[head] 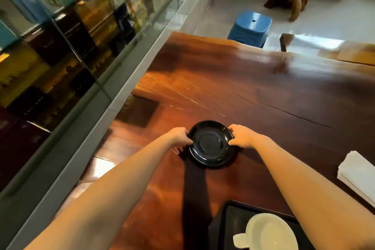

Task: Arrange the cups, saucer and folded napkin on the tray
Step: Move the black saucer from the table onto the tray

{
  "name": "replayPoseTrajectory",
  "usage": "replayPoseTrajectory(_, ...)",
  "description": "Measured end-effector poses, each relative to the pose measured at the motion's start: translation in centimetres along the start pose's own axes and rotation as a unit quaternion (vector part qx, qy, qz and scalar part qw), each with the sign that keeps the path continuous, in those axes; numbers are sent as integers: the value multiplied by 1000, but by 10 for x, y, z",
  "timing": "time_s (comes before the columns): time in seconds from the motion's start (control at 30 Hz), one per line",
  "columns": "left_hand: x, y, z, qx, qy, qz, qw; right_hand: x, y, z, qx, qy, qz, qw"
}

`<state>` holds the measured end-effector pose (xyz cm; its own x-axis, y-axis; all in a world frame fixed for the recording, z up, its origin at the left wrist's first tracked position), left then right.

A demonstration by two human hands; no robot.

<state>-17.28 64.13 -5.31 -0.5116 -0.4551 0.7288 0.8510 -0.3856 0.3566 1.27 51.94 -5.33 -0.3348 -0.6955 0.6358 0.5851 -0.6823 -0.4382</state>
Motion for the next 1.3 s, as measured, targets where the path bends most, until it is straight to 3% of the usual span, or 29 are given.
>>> replayPoseTrajectory(0.13, -7, 6, -10, 102, 27, 11, 994, -8, 4, -4, -63, 8, -5, 998)
replayPoseTrajectory(0.4, -12, 6, -22, 129, 90, 28, 987, -5, 7, -10, -173, 10, -27, 985)
replayPoseTrajectory(0.63, 4, 17, -21, 147, 79, 19, 986, 17, 7, 1, -185, 19, -24, 982)
replayPoseTrajectory(0.83, 37, 43, -10, 89, 119, -18, 989, 60, 8, 25, -188, 61, -5, 980)
replayPoseTrajectory(1.3, 169, 120, -38, 130, 152, -94, 975, 229, 37, 61, -161, 129, 38, 978)
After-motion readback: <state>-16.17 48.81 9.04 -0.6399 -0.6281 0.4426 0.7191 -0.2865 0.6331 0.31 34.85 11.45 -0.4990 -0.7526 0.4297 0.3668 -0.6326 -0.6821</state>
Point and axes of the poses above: each hand's wrist, its own x-axis away from the middle knuckle, its own z-axis out of the back of the hand, y = z × x, the point moved 1 cm from there along -x, towards the middle knuckle, and after that the axes turned 13 degrees about -x, right-handed, at the moved point
